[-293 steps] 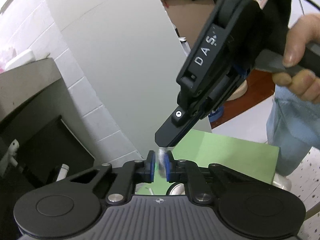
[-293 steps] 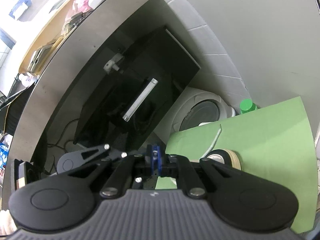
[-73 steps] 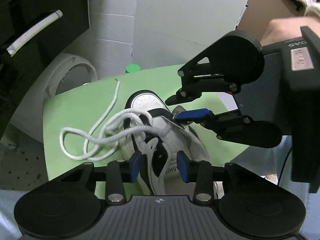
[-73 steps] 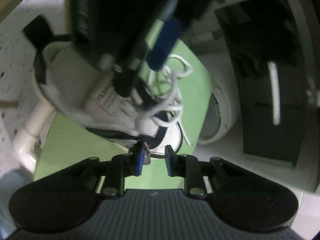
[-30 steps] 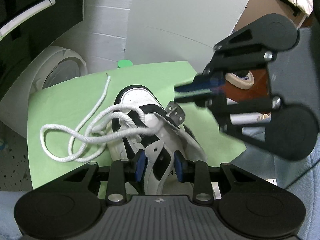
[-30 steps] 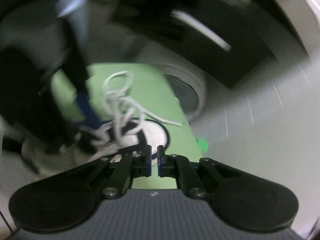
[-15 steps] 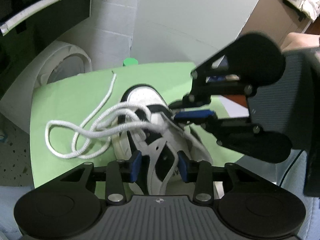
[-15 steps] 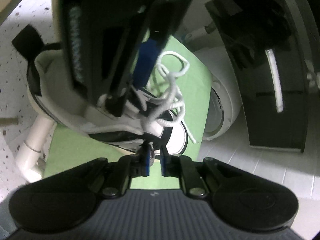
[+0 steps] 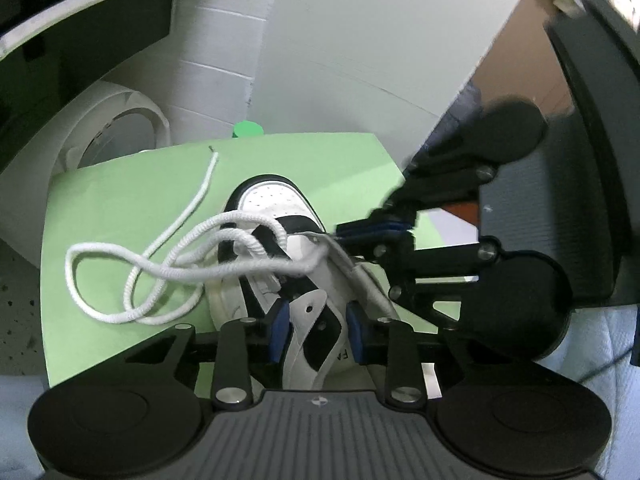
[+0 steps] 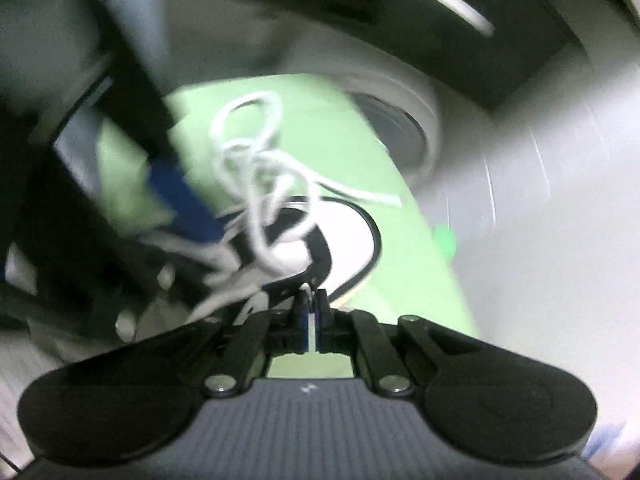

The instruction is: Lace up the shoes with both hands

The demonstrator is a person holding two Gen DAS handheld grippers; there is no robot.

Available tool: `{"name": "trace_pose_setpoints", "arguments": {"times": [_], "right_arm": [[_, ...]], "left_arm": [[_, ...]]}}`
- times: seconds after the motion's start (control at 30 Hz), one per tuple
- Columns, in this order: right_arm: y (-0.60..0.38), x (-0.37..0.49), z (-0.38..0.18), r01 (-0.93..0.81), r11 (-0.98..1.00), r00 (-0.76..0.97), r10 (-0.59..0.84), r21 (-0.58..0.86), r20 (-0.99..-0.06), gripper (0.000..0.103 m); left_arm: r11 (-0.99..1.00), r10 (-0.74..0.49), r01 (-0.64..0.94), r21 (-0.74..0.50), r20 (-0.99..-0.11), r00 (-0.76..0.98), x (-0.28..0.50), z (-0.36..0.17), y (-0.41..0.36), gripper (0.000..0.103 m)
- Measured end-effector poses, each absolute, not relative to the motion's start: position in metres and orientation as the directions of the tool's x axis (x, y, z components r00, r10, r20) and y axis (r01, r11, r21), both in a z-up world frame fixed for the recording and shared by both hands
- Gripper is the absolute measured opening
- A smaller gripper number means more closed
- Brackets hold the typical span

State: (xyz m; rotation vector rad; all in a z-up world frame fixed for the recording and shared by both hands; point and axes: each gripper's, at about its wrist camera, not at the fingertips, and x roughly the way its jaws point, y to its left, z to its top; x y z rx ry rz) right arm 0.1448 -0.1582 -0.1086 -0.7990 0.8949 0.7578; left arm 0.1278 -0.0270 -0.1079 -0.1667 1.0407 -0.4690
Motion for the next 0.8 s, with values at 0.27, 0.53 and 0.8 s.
{"name": "trace_pose_setpoints", "arguments": {"times": [0.27, 0.53, 0.8], "right_arm": [[-0.192, 0.159, -0.111, -0.555, 0.831, 0.411, 0.311, 0.036, -0.857, 0.002], [-0.212, 0.195, -0.115, -0.358, 0.911, 0.412, 0.351, 0.206, -0.841, 0.003], [-0.268, 0.21, -0.081, -0.125, 0.961, 0.576, 0.274, 0.248, -0.77, 0.002]], "left_arm": [[0.893, -0.43, 0.327, -0.308, -0.797, 0.424, 0.122, -0.107, -0.035, 0.031], [0.89, -0.432, 0.347, -0.297, -0.794, 0.429, 0.122, -0.109, -0.035, 0.031], [0.89, -0.432, 0.343, -0.301, -0.797, 0.422, 0.123, -0.11, -0.035, 0.031]]}}
